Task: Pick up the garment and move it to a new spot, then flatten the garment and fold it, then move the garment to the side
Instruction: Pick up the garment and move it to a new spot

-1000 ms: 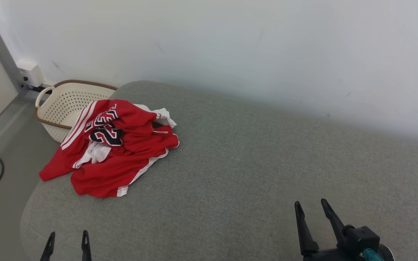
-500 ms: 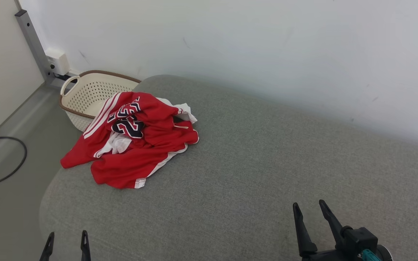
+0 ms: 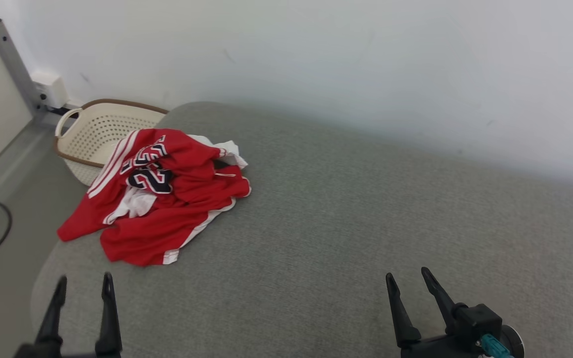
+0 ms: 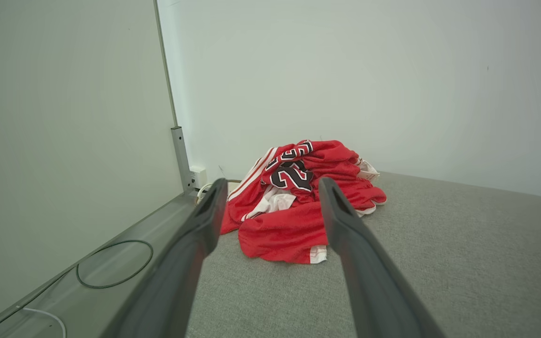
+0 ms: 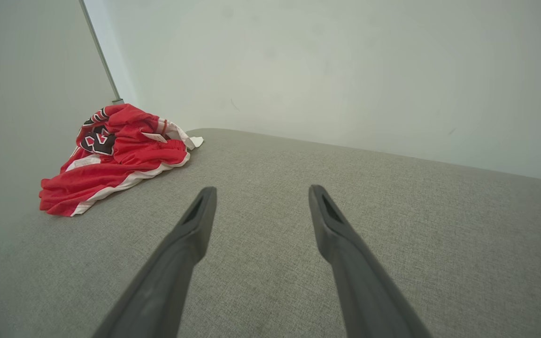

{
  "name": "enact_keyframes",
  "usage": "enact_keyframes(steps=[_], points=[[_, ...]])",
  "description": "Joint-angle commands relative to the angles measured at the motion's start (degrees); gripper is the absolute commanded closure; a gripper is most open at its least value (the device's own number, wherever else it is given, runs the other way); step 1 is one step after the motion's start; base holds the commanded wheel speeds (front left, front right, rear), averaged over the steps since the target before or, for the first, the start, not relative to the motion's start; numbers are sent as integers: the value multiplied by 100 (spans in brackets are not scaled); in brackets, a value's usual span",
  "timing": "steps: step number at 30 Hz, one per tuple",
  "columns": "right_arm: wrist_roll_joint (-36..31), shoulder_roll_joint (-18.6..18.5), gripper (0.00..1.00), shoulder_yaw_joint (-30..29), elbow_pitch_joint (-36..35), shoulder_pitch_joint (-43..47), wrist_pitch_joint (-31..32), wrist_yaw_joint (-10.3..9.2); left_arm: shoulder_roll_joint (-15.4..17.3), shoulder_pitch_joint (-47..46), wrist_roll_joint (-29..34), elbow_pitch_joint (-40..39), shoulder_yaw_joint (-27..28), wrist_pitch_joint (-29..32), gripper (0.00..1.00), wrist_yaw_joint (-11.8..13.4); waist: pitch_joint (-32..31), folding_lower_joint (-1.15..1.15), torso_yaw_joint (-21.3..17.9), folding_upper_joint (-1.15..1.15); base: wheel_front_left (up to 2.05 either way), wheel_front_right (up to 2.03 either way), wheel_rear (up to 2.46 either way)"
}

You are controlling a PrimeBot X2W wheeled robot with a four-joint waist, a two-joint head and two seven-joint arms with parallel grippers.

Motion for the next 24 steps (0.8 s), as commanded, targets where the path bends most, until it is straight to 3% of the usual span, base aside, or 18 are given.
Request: enact_keyframes(steps=[1,11,24], points=[[10,-1,0,70,1,-69,-13,4,110,-272,-85,67,34,-28,0,-132,116,0,-276,0,0,0,0],[2,-3,0,123,-106,-475,-13,4,673,-2168,-479,785,203,184,0,-808,758,0,-1230,0,0,0,0],[116,-1,0,36,-312,-902,-13,4,1341,-3700,-888,2040,397,965,0,-1296,1482,0,-2170,0,0,0,0]])
